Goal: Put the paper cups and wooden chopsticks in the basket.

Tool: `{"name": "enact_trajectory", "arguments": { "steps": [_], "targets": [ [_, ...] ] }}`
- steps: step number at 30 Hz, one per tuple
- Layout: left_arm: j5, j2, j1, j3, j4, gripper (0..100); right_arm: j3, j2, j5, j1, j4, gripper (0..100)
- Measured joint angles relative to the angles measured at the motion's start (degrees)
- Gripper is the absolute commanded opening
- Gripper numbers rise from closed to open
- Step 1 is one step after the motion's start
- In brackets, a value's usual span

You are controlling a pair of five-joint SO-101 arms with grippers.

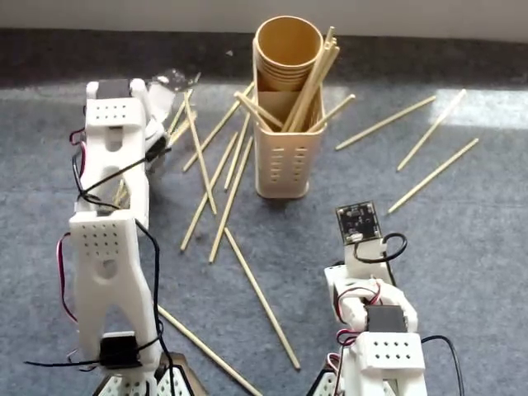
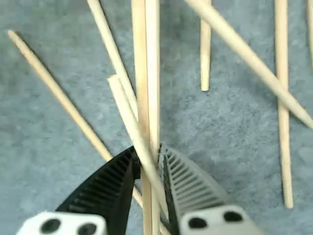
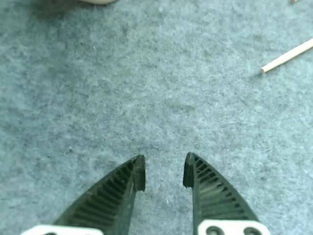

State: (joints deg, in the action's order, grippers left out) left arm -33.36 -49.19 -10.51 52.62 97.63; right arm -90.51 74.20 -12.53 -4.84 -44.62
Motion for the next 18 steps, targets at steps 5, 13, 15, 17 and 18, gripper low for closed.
{"name": "enact_trajectory", "arguments": {
  "steps": [5, 13, 15, 17, 18],
  "targets": [
    [4.8, 16.4, 5.6, 0.0, -0.1, 0, 0.0, 0.0, 0.0, 0.0, 0.0, 14.3],
    [17.1, 40.2, 15.7, 5.8, -10.4, 0, 0.0, 0.0, 0.0, 0.0, 0.0, 14.3],
    [19.3, 42.4, 18.5, 7.3, -14.5, 0, 0.0, 0.0, 0.0, 0.0, 0.0, 14.3],
    [21.8, 43.1, 21.3, 8.1, -19.4, 0, 0.0, 0.0, 0.0, 0.0, 0.0, 14.3],
    [23.1, 43.1, 22.5, 8.2, -21.8, 0, 0.0, 0.0, 0.0, 0.0, 0.0, 14.3]
  ]
}}
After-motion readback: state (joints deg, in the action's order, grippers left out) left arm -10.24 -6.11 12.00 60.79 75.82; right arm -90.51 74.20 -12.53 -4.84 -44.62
